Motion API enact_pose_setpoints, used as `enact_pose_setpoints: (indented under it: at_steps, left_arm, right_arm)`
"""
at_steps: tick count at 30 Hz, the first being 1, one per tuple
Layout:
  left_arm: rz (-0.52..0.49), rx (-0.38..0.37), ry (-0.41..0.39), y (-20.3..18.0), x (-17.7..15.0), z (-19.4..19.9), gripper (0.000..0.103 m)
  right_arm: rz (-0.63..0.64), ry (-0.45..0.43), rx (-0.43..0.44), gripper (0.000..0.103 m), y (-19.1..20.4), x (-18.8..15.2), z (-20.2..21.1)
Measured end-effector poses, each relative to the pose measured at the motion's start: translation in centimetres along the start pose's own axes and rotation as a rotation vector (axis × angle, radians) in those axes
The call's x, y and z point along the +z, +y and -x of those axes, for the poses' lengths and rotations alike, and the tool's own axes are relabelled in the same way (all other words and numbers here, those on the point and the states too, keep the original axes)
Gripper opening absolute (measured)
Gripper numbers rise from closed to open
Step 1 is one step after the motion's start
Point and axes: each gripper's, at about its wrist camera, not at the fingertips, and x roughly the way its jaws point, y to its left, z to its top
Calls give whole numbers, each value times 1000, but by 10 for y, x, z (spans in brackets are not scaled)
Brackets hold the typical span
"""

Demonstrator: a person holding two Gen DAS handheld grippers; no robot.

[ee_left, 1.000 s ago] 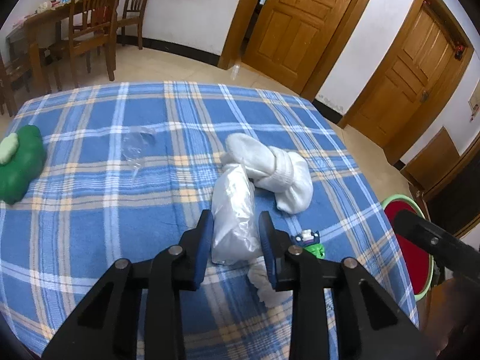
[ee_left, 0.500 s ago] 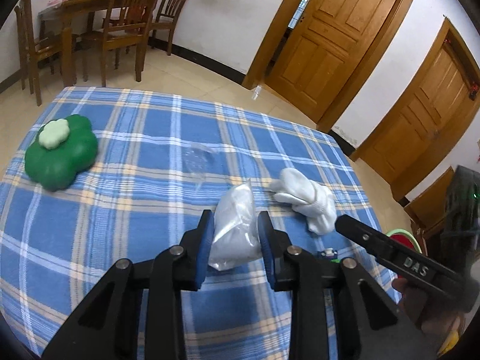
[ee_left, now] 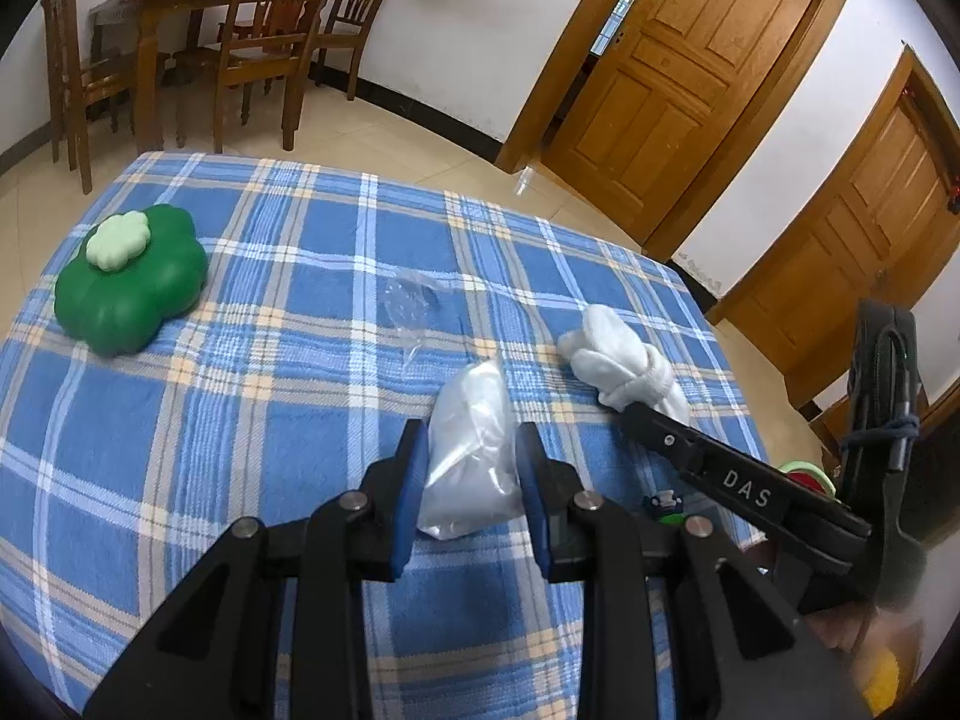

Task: Collect trash
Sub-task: 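Grasp the white sock with the right tool while the left tool holds the plastic bag, then carry the sock toward the red bin with the right tool while the left tool carries the bag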

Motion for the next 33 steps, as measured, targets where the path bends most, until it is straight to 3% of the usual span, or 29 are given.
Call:
enact_pose_setpoints:
  at_steps: [5, 19, 33]
  left_arm:
    - [1, -15, -10, -2, -3, 10, 30]
    - [-19, -70, -47, -27, -12, 48, 30]
    - [-92, -116, -69, -70, -26, 77, 30]
  right_arm:
    - [-18, -24, 15, 8, -8, -3, 11]
    - [-20, -138, 59, 8, -23, -29, 86]
    - [-113, -236, 67, 8, -62, -65, 157]
